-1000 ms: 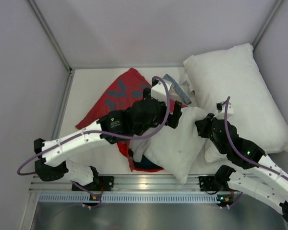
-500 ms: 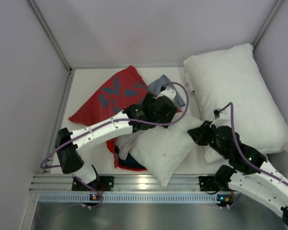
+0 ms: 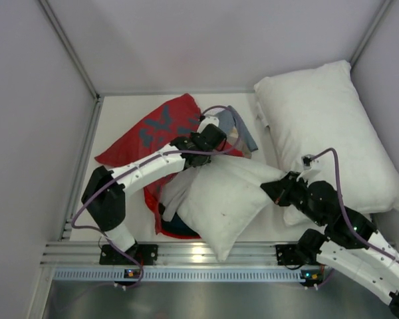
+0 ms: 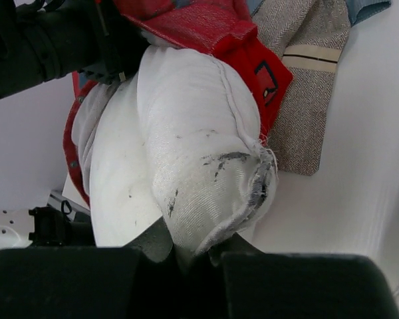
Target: Remove the pillowcase from the pillow
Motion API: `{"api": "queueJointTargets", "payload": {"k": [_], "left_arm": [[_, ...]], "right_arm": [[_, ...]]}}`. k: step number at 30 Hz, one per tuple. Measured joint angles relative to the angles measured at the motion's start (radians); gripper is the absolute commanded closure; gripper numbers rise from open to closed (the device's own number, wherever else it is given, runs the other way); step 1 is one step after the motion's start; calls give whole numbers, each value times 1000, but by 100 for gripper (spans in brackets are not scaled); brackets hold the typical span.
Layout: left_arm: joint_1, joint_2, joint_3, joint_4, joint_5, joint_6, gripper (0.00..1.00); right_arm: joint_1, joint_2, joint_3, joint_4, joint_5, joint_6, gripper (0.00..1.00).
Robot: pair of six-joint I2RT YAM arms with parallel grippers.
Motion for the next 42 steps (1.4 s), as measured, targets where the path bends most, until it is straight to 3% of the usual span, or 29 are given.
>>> {"api": "queueJointTargets", "payload": {"k": [6,13,19,23,24,25,26,28,29,36,42], "left_arm": [[185,-104,-95,86,156,-26,100],[449,-275,-158,62,303,6,100],[470,-335,-166,-10,428,9,100],[490,-351,-184,-2,541,15,98],[503,-361,-197,8,575,16,85],[516,-375,-212,17,611,18,66],[528,-393,-229,29,650,19,30],[549,-434,-254,51,754,6,5],[552,-449,-259,60,789,4,1],[464,-584,-332,113,917,-49,1],[256,-643,-432,126,742,-128,1]], "right_arm": [[0,-85,23,-64,23,-1,100],[3,-177,188,-216,111,-1,100],[10,-212,277,-336,230,7,100],[10,-138,301,-356,295,5,100],[10,-101,304,-352,315,-1,100],[10,-59,311,-351,337,-6,100],[10,-6,322,-350,359,-12,100],[9,132,362,-343,405,-36,100],[9,188,378,-334,420,-48,100],[-8,526,494,-246,469,-169,100],[-56,586,539,-184,414,-209,100]]}}
